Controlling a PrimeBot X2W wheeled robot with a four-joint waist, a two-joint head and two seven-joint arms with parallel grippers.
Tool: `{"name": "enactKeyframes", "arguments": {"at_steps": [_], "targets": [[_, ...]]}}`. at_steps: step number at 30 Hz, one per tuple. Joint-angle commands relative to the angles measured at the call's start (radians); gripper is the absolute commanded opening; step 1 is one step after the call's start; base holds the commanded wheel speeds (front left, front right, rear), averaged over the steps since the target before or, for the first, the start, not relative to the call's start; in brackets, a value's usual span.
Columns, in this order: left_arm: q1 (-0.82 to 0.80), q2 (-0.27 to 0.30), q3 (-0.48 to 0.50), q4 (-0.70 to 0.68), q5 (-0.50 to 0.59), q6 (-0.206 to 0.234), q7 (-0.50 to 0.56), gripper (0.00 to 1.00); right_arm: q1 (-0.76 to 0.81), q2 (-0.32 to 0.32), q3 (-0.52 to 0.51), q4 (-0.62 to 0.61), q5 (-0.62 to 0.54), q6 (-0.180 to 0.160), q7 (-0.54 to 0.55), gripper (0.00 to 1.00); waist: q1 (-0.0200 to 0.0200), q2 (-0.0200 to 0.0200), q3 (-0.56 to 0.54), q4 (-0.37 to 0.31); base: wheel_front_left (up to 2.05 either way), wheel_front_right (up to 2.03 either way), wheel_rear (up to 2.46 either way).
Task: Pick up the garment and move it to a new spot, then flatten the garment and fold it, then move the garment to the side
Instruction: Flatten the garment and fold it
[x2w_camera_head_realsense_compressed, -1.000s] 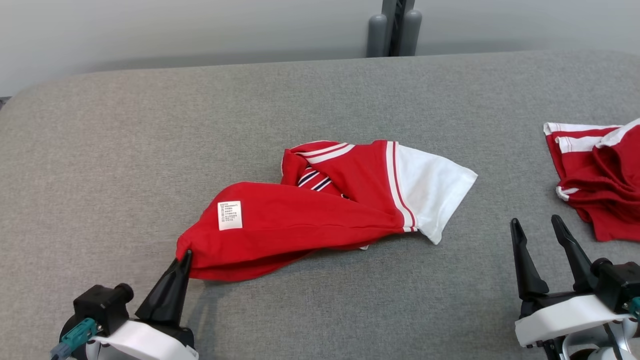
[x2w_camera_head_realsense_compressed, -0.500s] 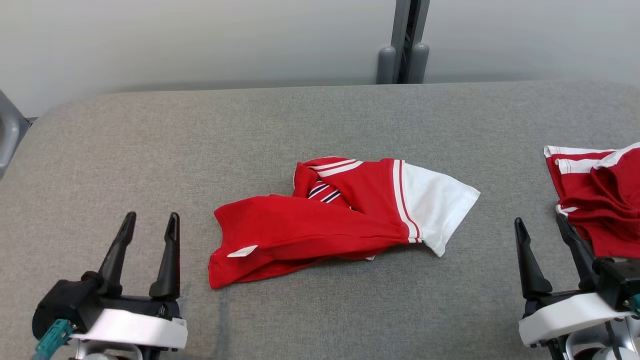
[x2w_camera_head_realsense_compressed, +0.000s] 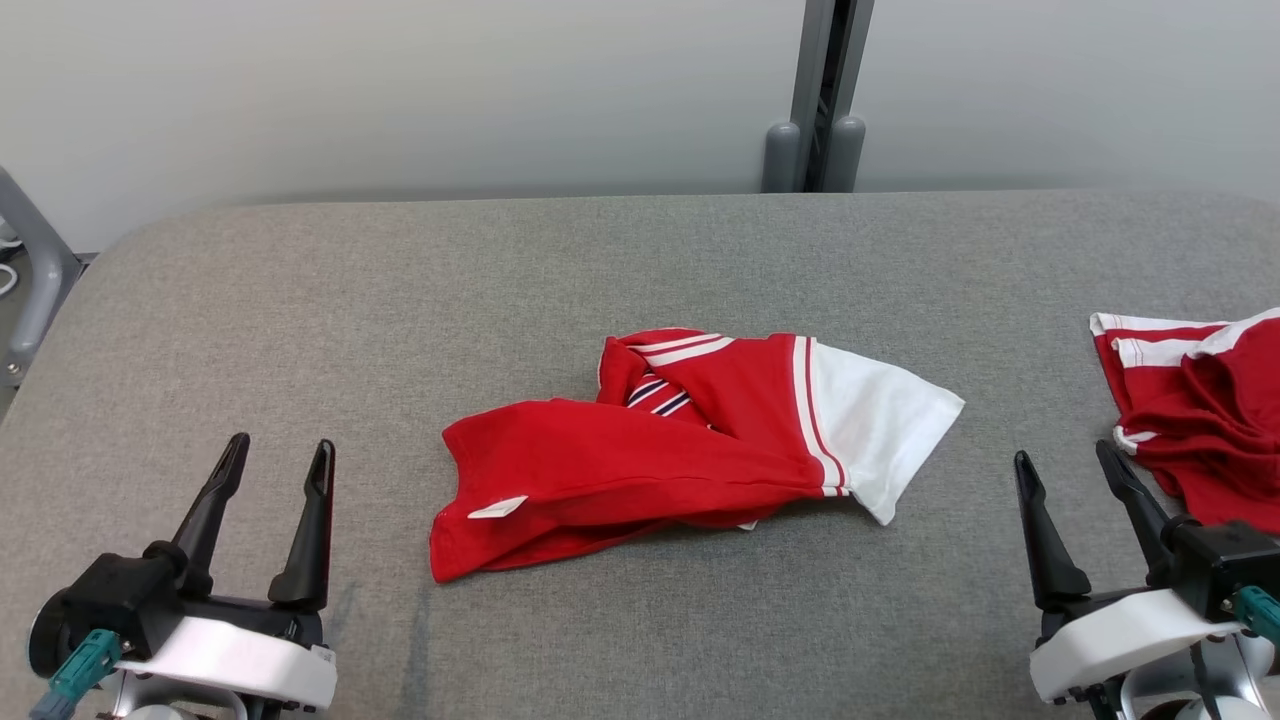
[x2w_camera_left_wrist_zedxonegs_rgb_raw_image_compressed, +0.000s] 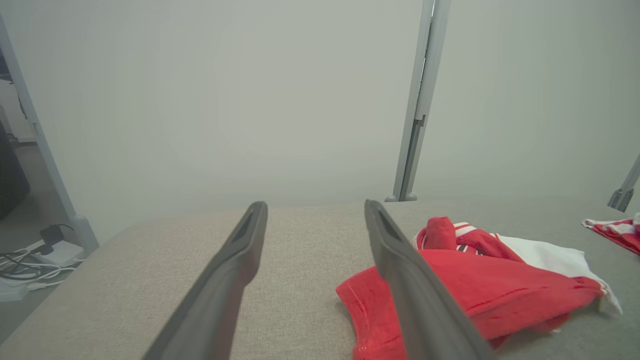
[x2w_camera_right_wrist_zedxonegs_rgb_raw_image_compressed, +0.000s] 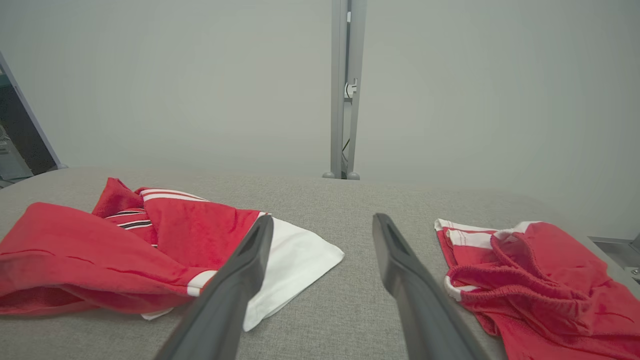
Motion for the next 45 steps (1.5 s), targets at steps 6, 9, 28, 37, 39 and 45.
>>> {"name": "enactKeyframes", "arguments": {"at_steps": [6, 9, 28, 37, 39, 45], "targets": [[-0.014, 0.008, -0.005, 0.025, -0.004, -0.012, -0.002, 1.00, -0.013, -0.005, -0.001, 0.013, -0.003, 0.000, -0.008, 1.00, 0.0000, 0.0000, 0.000, 0.004, 0.00, 0.00, 0.00], [-0.017, 0.007, -0.007, 0.031, -0.007, -0.012, -0.002, 1.00, -0.014, -0.004, -0.001, 0.016, 0.001, 0.000, -0.014, 1.00, 0.0000, 0.0000, 0.000, 0.006, 0.00, 0.00, 0.00], [-0.187, -0.052, -0.145, 0.388, -0.203, -0.163, 0.264, 1.00, -0.095, 0.005, 0.016, 0.032, 0.031, 0.000, -0.047, 1.00, 0.0000, 0.0000, 0.136, -0.085, 0.00, 0.00, 0.00], [-0.250, -0.031, -0.213, 0.466, -0.240, -0.178, 0.238, 0.00, -0.113, 0.006, 0.000, 0.041, 0.040, 0.000, -0.052, 1.00, 0.0000, 0.0000, 0.155, -0.084, 0.00, 0.00, 0.00], [-0.258, -0.024, -0.221, 0.469, -0.236, -0.177, 0.214, 0.00, -0.121, 0.006, -0.004, 0.037, 0.043, 0.000, -0.058, 1.00, 0.0000, 0.0000, 0.155, -0.083, 0.00, 0.00, 0.00], [-0.269, -0.007, -0.215, 0.433, -0.215, -0.169, 0.140, 0.00, -0.157, -0.007, -0.030, 0.020, 0.025, 0.000, -0.038, 1.00, 0.0000, 0.0000, 0.157, -0.067, 0.00, 0.00, 0.00]]}}
